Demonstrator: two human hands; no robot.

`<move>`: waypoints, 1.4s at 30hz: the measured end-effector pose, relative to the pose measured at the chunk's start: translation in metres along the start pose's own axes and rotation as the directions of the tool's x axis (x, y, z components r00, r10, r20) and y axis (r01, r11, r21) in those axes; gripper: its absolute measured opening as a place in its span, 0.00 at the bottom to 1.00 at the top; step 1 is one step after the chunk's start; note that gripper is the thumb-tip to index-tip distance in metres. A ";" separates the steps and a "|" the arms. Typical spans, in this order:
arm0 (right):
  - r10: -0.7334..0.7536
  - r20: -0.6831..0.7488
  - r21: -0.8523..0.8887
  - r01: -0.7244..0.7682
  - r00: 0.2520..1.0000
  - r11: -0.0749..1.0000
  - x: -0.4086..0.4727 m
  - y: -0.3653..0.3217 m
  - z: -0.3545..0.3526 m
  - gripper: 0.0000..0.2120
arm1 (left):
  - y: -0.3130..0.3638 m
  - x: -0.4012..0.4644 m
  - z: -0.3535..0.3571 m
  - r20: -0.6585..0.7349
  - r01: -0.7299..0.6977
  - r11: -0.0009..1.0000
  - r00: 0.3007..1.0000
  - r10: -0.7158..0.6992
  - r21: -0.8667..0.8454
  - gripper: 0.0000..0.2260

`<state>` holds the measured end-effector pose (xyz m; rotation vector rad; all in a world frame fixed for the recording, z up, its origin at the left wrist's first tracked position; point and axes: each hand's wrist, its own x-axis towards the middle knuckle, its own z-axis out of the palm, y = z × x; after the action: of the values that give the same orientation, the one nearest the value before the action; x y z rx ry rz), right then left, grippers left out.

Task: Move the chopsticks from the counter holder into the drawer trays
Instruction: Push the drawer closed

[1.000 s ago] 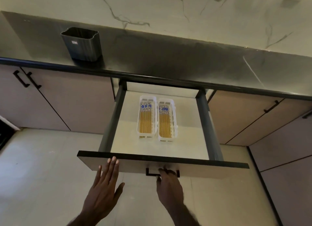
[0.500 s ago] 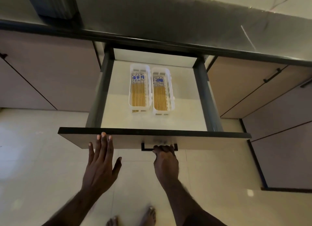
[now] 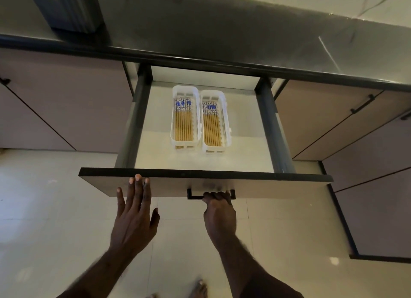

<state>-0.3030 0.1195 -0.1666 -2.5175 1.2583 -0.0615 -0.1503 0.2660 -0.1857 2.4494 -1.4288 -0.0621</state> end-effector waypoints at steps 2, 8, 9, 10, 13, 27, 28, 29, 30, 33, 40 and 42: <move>0.002 0.006 0.031 -0.002 1.000 1.000 0.010 0.000 -0.002 0.16 | 0.001 0.009 -0.001 0.000 0.006 1.000 1.000 -0.006 -0.002 0.36; 0.017 0.010 0.069 -0.018 1.000 0.997 0.039 0.002 -0.002 0.15 | 0.002 0.033 -0.001 0.012 0.059 0.998 0.998 -0.060 0.033 0.42; 0.023 0.008 0.078 -0.023 1.000 0.997 0.046 0.003 -0.002 0.16 | 0.003 0.038 -0.001 0.013 0.066 0.997 0.998 -0.067 0.042 0.42; 0.025 0.010 0.082 -0.025 1.000 0.996 0.052 0.003 -0.001 0.16 | 0.004 0.044 -0.001 0.013 0.075 0.996 0.997 -0.076 0.048 0.42; 0.013 0.036 0.072 -0.015 0.999 0.997 0.071 0.004 -0.002 0.15 | 0.008 0.059 -0.001 0.015 0.115 0.991 0.993 -0.116 0.074 0.42; -0.022 0.110 0.046 0.017 0.994 0.999 0.174 0.001 -0.019 0.13 | 0.006 0.159 0.003 0.032 0.253 0.966 0.966 -0.255 0.058 0.47; -0.020 0.111 0.044 0.015 0.994 0.999 0.181 0.000 -0.020 0.13 | 0.005 0.167 0.004 0.032 0.255 0.965 0.966 -0.257 0.056 0.48; -0.018 0.110 0.047 0.013 0.994 0.999 0.191 -0.001 -0.021 0.14 | 0.004 0.178 0.004 0.032 0.258 0.965 0.965 -0.260 0.047 0.48; -0.013 0.108 0.052 0.008 0.994 0.999 0.201 -0.002 -0.021 0.14 | 0.003 0.188 0.005 0.032 0.260 0.965 0.965 -0.261 0.034 0.48; -0.003 0.094 0.056 -0.002 0.996 0.998 0.233 -0.006 -0.023 0.16 | -0.002 0.220 0.007 0.026 0.252 0.968 0.967 -0.252 -0.002 0.49; 0.022 -0.014 0.043 -0.021 1.000 0.999 0.311 -0.015 -0.027 0.13 | -0.021 0.299 0.009 0.005 0.207 0.978 0.978 -0.207 -0.036 0.48; 0.024 -0.039 0.047 -0.022 0.999 0.999 0.334 -0.018 -0.028 0.13 | -0.028 0.319 0.011 0.009 0.196 0.980 0.981 -0.195 -0.022 0.47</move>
<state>-0.0908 -0.1405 -0.1697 -2.4731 1.2855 -0.1340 0.0315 0.0030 -0.1674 2.5654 -1.1787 -0.1288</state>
